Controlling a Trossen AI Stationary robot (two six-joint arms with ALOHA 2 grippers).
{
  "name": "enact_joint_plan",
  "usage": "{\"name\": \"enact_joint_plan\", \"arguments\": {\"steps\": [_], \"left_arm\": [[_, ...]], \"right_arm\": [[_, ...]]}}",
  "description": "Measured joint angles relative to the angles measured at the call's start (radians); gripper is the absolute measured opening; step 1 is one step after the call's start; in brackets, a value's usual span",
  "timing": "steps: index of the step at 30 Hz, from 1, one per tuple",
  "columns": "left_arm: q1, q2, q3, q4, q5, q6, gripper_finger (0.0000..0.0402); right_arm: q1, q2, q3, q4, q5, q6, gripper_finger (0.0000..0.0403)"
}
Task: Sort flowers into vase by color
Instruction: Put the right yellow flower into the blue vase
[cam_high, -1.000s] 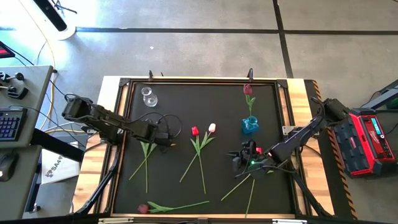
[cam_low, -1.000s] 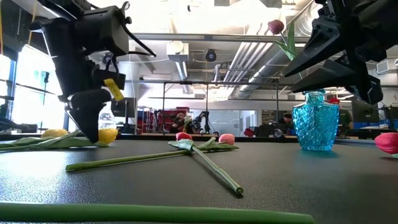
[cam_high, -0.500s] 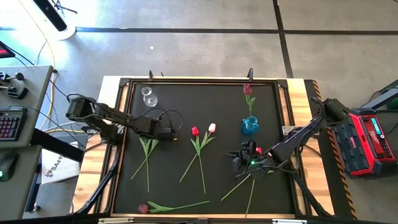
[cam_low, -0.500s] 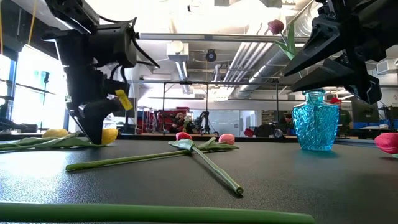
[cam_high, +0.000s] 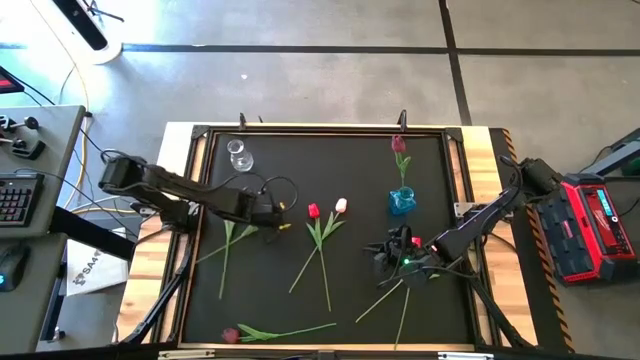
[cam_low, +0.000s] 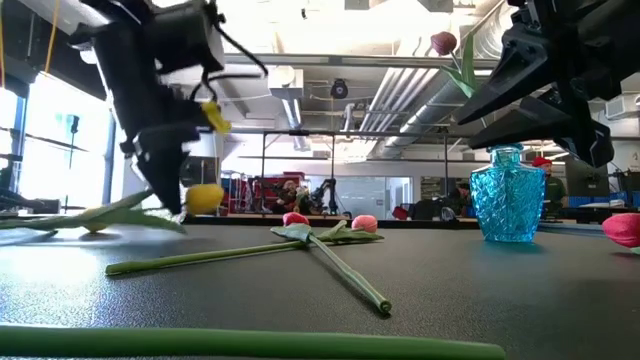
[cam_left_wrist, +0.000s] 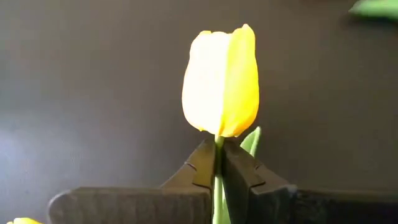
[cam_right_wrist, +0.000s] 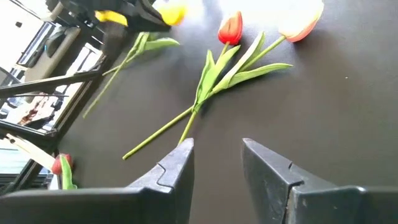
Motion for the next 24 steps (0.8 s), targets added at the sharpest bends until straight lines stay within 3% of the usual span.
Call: {"name": "enact_joint_plan", "arguments": {"steps": [10,18,24], "left_arm": [[-0.087,-0.211,0.023,0.08,-0.104,0.096,0.0004],[-0.183,-0.339,0.024,0.131,-0.257,0.22,0.0003],[-0.242,-0.377,0.023,0.325,-0.284,0.369,0.0003]], "right_arm": [[0.0,0.0,0.0,-0.043,0.0,0.0,0.0122],[0.0,0.02,0.0,-0.043,0.0,0.005,0.0122],[-0.014,0.066,0.0,0.033,0.034,-0.003,0.0122]]}}
